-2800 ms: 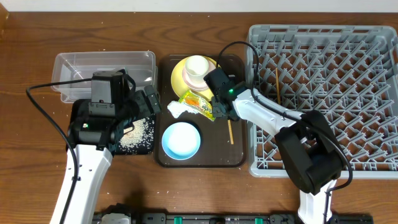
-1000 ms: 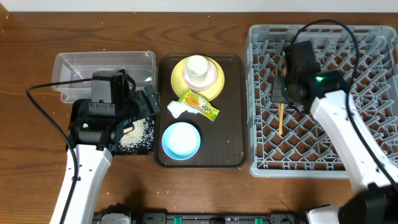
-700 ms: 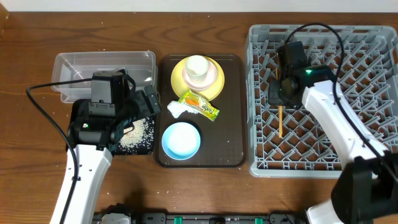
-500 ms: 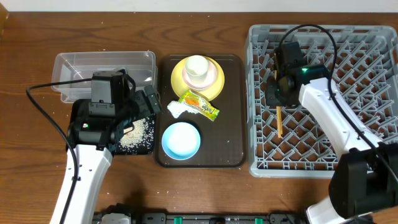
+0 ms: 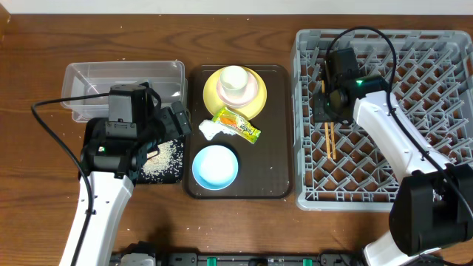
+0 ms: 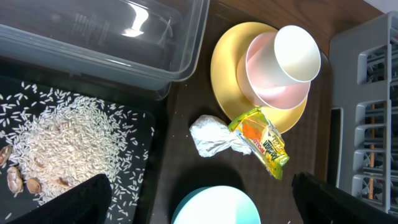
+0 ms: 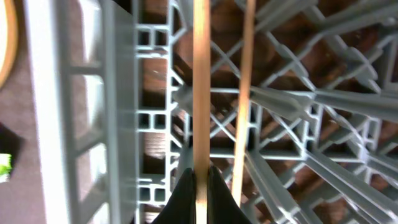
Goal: Sort waste into correct bins and load items into the dishwasher rack
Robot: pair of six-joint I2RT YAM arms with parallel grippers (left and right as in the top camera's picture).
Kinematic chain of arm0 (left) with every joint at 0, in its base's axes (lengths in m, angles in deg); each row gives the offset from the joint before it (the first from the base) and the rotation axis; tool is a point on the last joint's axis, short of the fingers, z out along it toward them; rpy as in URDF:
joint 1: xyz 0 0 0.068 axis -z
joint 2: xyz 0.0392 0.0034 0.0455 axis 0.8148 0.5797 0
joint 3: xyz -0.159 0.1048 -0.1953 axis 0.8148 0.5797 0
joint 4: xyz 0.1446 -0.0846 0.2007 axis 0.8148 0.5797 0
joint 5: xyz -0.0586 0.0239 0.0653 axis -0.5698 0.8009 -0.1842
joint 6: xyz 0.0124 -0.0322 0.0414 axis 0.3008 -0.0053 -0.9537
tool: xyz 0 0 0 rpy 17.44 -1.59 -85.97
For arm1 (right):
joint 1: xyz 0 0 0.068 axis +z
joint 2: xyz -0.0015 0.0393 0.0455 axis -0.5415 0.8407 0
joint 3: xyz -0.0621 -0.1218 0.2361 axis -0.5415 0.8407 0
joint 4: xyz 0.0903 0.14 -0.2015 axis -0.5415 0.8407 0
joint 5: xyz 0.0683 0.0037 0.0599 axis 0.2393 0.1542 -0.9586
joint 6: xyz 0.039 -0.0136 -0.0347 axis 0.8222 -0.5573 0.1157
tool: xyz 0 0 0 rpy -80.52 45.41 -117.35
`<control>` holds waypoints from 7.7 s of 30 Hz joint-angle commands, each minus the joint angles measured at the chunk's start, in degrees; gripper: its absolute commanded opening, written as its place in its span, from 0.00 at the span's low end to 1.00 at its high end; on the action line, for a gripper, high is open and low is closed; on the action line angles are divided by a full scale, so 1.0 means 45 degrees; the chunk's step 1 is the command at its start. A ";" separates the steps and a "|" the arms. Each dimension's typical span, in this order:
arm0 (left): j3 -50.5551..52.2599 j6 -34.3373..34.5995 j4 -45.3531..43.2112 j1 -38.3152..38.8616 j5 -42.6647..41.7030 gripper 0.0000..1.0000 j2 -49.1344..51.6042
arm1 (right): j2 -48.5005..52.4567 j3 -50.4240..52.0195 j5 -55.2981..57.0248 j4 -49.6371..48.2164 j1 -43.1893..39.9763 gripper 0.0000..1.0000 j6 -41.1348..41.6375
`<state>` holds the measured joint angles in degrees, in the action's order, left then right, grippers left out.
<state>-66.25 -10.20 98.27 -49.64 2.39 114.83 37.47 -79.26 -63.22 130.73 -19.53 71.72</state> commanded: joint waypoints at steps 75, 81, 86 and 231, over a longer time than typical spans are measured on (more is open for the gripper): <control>-0.0170 -0.0117 0.0005 -0.0058 0.0078 0.95 0.0044 | 0.0593 -0.0850 -0.3376 -0.2404 0.4687 0.35 -0.3813; -0.0170 -0.0117 0.0005 -0.0058 0.0078 0.95 0.0044 | 0.1846 -0.0850 -0.3376 -0.2579 0.5090 0.36 -0.3808; -0.0170 -0.0117 0.0005 -0.0058 0.0078 0.95 0.0044 | 0.2827 -0.0850 -0.3342 -0.2803 0.5153 0.36 -0.3808; -0.0170 -0.0117 0.0005 -0.0058 0.0078 0.95 0.0044 | 0.0228 0.3109 0.3594 -0.4192 0.7208 0.13 0.3517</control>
<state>-66.25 -10.20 98.29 -49.64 2.39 114.83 37.49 -65.47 -49.69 111.94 14.52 88.81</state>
